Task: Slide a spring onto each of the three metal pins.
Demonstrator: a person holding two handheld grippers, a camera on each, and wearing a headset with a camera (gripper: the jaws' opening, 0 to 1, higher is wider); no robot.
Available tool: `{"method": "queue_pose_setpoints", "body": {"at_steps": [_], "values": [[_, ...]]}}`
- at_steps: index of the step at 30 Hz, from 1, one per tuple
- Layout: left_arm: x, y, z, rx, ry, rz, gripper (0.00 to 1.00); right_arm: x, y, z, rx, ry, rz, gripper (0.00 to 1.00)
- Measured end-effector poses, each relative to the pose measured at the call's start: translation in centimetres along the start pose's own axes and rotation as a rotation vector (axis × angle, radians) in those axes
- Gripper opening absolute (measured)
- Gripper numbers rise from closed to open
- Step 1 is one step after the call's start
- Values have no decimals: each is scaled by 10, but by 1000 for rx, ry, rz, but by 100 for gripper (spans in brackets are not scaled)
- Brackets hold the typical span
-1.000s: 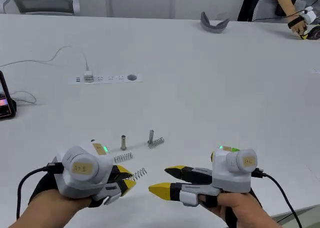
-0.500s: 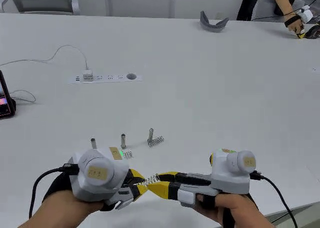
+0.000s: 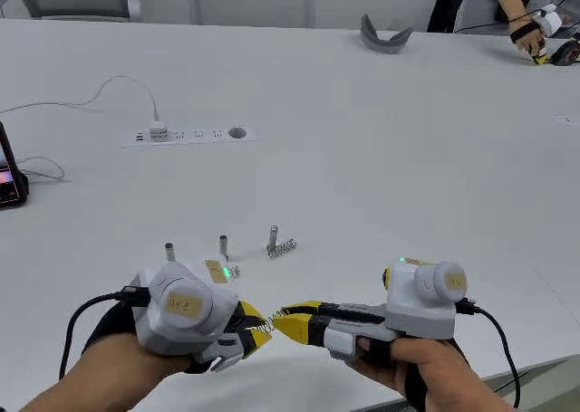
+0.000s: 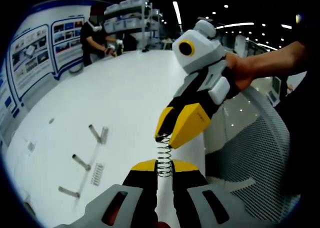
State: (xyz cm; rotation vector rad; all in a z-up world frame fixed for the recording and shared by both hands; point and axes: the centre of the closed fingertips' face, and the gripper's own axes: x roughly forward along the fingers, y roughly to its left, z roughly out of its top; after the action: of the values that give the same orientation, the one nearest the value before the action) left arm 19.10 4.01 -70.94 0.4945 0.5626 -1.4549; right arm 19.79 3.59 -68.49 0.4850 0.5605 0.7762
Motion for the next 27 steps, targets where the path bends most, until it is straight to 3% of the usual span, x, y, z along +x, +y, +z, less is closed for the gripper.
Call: {"method": "queue_pose_setpoints", "body": {"at_steps": [5,10,23,27], "values": [[0,0,2,2,-9,-11,10,2,3,5,-26,11,9,14],[-1,-2,6,4,-22,-21,10,4,8,8,-73,58,26,12],[-10,-2,11,9,-44,-28,9,9,20,8,-337,303,97,12],[-13,-1,13,12,-50,-29,9,12,24,9,-390,352,127,12]]}}
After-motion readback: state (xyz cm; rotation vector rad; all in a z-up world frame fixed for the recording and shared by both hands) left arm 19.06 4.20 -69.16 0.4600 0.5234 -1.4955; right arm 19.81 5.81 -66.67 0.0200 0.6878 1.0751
